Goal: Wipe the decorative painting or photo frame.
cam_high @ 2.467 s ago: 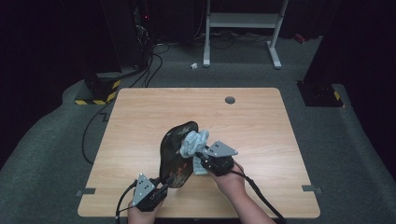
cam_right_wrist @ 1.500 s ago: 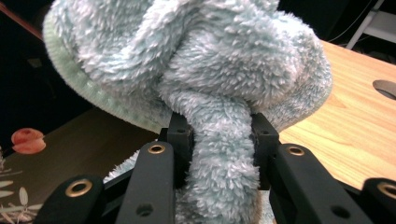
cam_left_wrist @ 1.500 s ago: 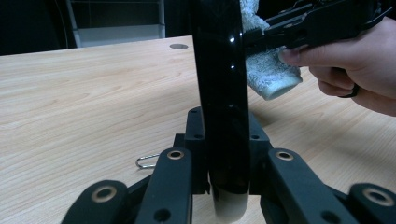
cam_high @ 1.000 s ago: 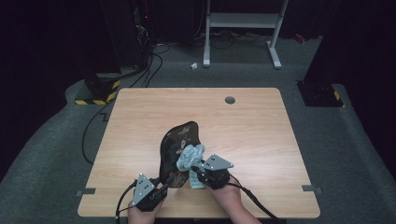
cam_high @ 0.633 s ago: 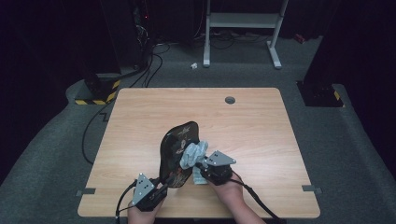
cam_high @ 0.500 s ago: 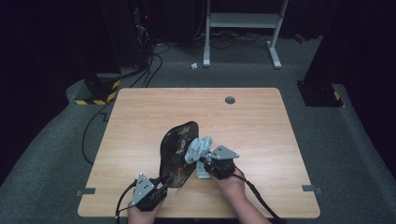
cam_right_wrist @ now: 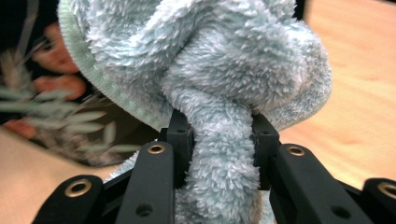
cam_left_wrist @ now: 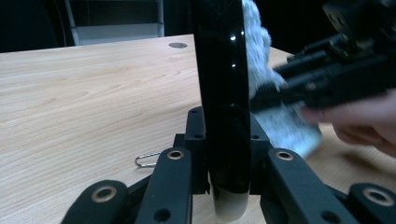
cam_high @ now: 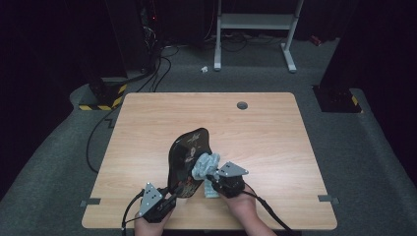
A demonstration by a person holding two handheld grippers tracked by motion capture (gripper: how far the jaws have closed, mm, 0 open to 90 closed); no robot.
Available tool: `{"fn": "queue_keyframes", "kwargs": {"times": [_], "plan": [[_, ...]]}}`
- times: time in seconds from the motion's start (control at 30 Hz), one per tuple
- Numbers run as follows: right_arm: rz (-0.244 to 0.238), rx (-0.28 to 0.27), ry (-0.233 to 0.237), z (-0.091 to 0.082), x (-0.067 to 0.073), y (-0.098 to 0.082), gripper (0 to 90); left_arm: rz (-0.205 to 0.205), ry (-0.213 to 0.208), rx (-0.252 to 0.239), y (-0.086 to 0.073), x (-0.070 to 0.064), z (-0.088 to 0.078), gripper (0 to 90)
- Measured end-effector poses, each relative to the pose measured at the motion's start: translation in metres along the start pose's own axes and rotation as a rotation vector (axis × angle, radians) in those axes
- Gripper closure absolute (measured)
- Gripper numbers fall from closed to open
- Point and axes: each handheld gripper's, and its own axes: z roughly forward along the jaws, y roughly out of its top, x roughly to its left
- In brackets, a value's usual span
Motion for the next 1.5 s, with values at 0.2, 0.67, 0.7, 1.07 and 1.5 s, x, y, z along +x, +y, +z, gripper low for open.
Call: {"fn": "queue_keyframes", "kwargs": {"times": [0.2, 0.67, 0.7, 1.07, 1.5], "plan": [[-0.035, 0.024, 0.043, 0.0, 0.018, -0.01, 68.3, -0.001, -0.002, 0.0, 0.0, 0.0, 0.0, 78.0], [0.033, 0.057, -0.094, 0.012, -0.027, -0.003, 68.3, -0.005, -0.007, 0.003, 0.0, 0.001, 0.0, 77.9], [0.041, 0.064, -0.108, 0.014, -0.031, -0.003, 68.3, -0.005, -0.007, 0.003, 0.0, 0.001, 0.0, 77.9], [0.005, 0.121, -0.062, 0.015, -0.013, -0.015, 68.2, -0.006, -0.006, 0.004, 0.0, 0.001, 0.0, 78.0], [-0.05, 0.121, -0.008, 0.007, 0.022, -0.022, 68.3, -0.009, -0.004, 0.004, 0.0, 0.001, 0.0, 78.3]]}}
